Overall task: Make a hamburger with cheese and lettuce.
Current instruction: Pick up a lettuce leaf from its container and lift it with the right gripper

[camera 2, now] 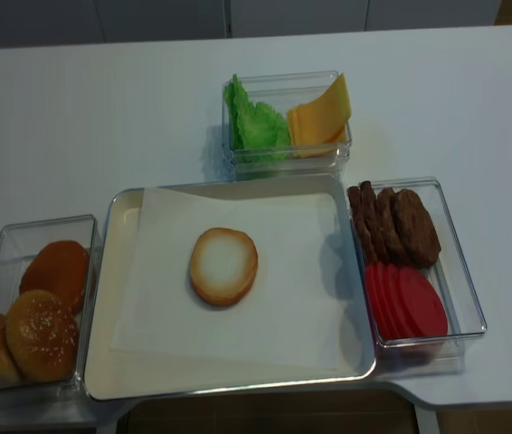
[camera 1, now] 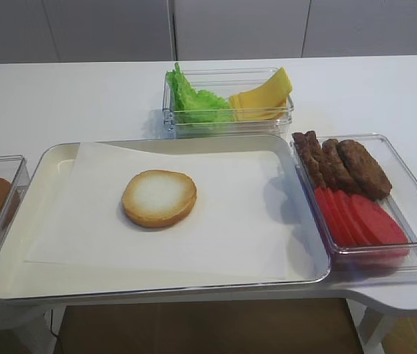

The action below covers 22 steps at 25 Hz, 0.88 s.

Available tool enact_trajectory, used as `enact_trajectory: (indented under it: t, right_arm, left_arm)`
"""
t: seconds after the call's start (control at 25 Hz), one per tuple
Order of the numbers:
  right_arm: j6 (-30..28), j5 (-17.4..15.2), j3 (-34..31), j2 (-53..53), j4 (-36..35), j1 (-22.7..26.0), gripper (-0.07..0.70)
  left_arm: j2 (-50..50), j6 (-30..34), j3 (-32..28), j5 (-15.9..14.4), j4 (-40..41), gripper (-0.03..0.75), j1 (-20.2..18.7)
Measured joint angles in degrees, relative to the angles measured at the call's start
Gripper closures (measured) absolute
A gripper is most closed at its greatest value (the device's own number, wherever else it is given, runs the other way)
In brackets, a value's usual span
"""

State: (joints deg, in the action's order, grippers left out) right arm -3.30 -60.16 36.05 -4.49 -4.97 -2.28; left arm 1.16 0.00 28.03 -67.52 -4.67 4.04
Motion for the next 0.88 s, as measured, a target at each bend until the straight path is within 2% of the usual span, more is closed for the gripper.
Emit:
enact_trajectory:
  t: [0.32, 0.64, 0.88]
  right_arm:
    - [0.0, 1.07, 7.42, -16.49, -6.24, 0.0, 0.363]
    - [0.0, 2.02, 17.79, -34.14, -7.42, 0.0, 0.363]
    - [0.0, 5.73, 24.06, -47.06, -10.37, 0.0, 0.363]
  left_arm:
    - [0.0, 0.0, 0.0, 0.0, 0.0, 0.312, 0.0]
    - [0.0, 0.0, 0.0, 0.0, 0.0, 0.312, 0.0]
    - [0.0, 0.0, 0.0, 0.0, 0.0, 0.312, 0.0]
